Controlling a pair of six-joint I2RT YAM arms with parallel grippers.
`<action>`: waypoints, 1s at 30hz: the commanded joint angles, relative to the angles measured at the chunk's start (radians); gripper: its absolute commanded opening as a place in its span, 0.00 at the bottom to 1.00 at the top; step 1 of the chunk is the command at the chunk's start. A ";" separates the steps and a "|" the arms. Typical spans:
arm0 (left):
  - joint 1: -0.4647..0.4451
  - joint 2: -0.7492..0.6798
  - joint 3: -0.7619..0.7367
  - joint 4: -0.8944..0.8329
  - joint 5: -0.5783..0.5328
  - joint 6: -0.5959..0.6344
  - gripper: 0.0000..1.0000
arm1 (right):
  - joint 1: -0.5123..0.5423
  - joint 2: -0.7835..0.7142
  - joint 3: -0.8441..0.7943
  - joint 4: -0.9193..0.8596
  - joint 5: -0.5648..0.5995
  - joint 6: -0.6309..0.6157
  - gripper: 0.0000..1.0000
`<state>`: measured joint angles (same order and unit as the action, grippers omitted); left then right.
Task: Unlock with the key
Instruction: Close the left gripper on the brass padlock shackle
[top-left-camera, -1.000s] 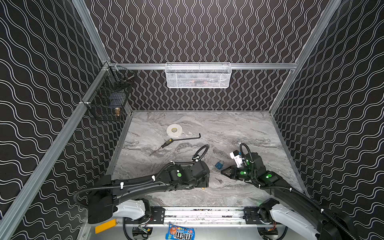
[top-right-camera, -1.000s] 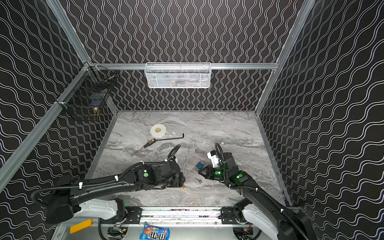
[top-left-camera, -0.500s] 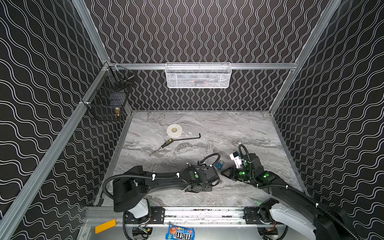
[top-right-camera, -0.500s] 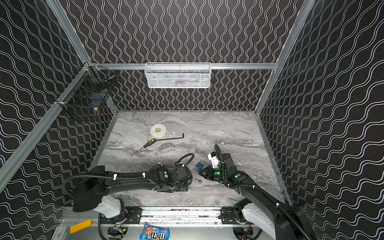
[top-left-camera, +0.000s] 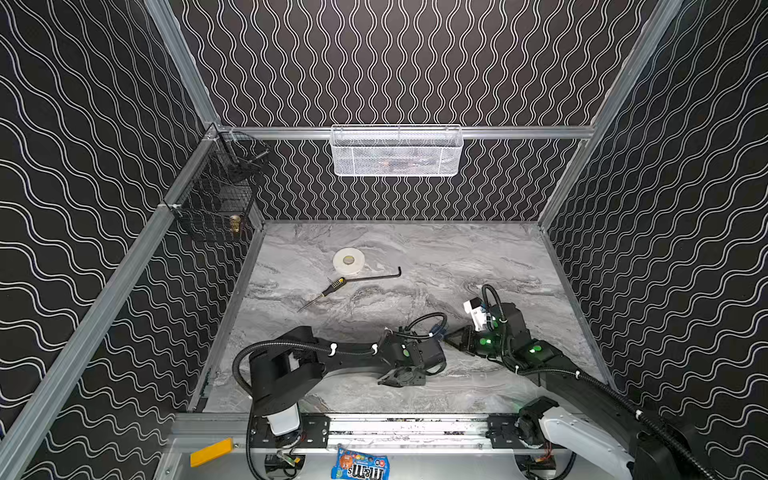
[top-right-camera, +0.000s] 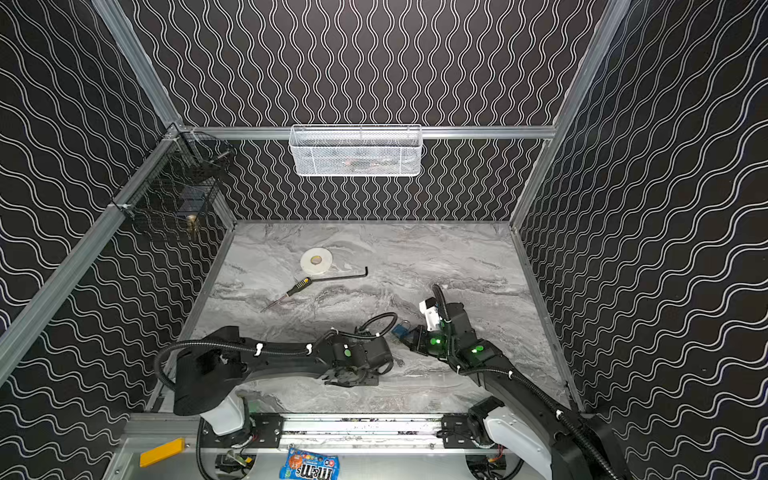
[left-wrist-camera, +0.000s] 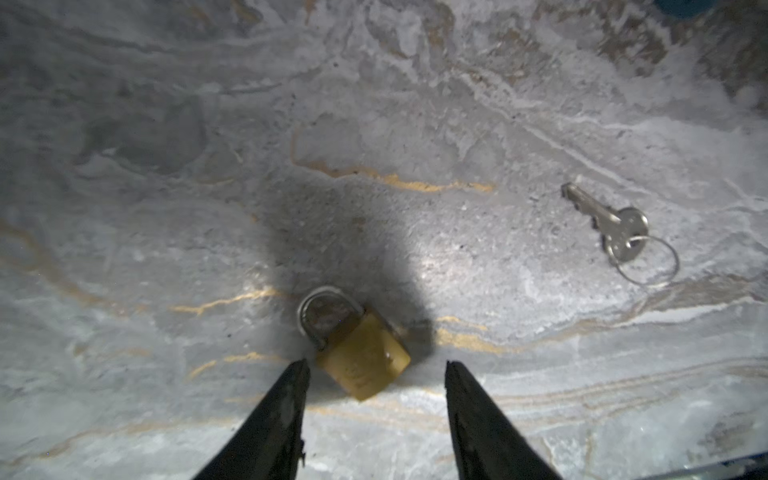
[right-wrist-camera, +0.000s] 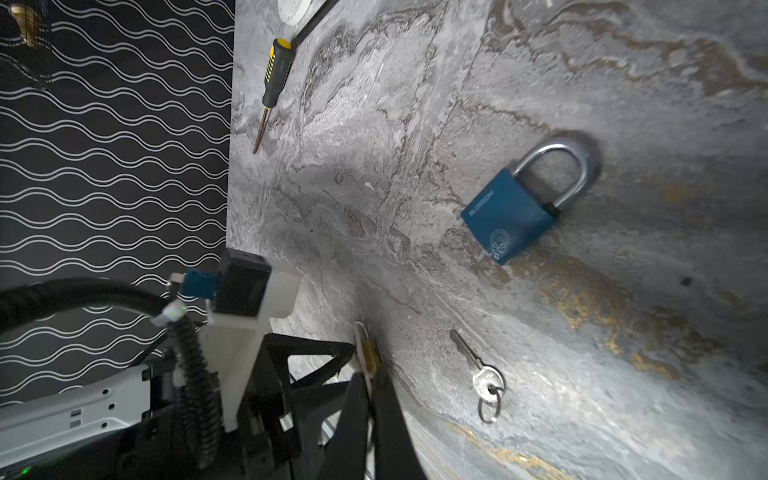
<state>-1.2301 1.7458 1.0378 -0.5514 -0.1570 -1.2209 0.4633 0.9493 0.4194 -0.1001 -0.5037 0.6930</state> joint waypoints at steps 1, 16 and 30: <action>0.003 0.038 0.045 -0.034 -0.022 0.006 0.56 | -0.007 -0.015 -0.004 0.012 0.007 0.024 0.00; -0.006 0.117 0.143 -0.219 -0.041 0.106 0.48 | -0.070 -0.067 -0.013 0.003 -0.034 0.025 0.00; 0.000 0.157 0.183 -0.215 -0.018 0.075 0.44 | -0.085 -0.067 -0.003 0.019 -0.054 0.028 0.00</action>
<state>-1.2308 1.9011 1.2304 -0.7490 -0.1852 -1.1213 0.3798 0.8772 0.4065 -0.1020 -0.5446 0.7219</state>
